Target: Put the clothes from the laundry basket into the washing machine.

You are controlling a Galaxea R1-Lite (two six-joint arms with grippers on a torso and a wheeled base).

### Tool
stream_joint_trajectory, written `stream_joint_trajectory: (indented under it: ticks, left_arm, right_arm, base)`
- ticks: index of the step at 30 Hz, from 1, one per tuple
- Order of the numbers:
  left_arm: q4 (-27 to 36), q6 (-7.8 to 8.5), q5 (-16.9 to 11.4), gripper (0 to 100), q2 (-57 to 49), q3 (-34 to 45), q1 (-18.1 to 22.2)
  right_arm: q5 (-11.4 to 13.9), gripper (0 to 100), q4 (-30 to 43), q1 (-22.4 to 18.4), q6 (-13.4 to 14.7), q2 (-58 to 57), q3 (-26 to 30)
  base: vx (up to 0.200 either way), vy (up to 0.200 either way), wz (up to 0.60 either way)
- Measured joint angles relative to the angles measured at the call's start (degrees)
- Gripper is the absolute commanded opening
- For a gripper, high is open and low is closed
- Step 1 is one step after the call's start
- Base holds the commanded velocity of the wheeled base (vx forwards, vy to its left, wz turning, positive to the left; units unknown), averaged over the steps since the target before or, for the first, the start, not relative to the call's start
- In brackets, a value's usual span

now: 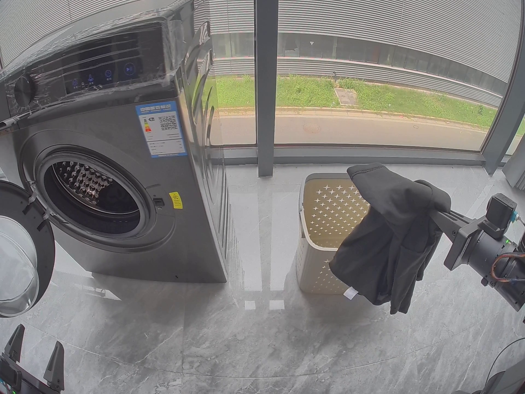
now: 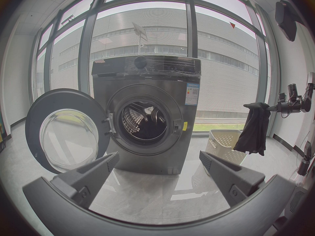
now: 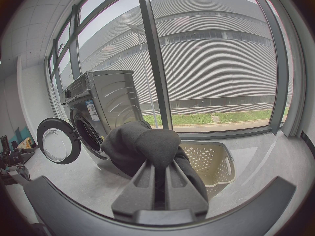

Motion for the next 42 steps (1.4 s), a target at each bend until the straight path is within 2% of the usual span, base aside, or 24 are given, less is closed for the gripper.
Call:
stream_joint_trajectory:
  ticks: [25, 34, 42]
  left_arm:
    - [-0.05, 0.00, -0.02, 100, 0.00, 0.00, 0.00]
    - [-0.05, 0.10, 0.07, 100, 0.00, 0.00, 0.00]
    - [-0.07, 0.21, 0.11, 100, 0.00, 0.00, 0.00]
  right_arm:
    - [0.15, 0, -0.30, 2.32, 0.13, 0.77, -0.24]
    - [0.15, 0, -0.41, 2.65, 0.38, 1.18, -0.28]
    - [0.09, 0, -0.46, 2.58, 0.52, 1.21, -0.05]
  base:
    - [0.000, 0.200, 0.00]
    - [0.000, 0.000, 0.00]
    - [-0.150, 0.000, 0.00]
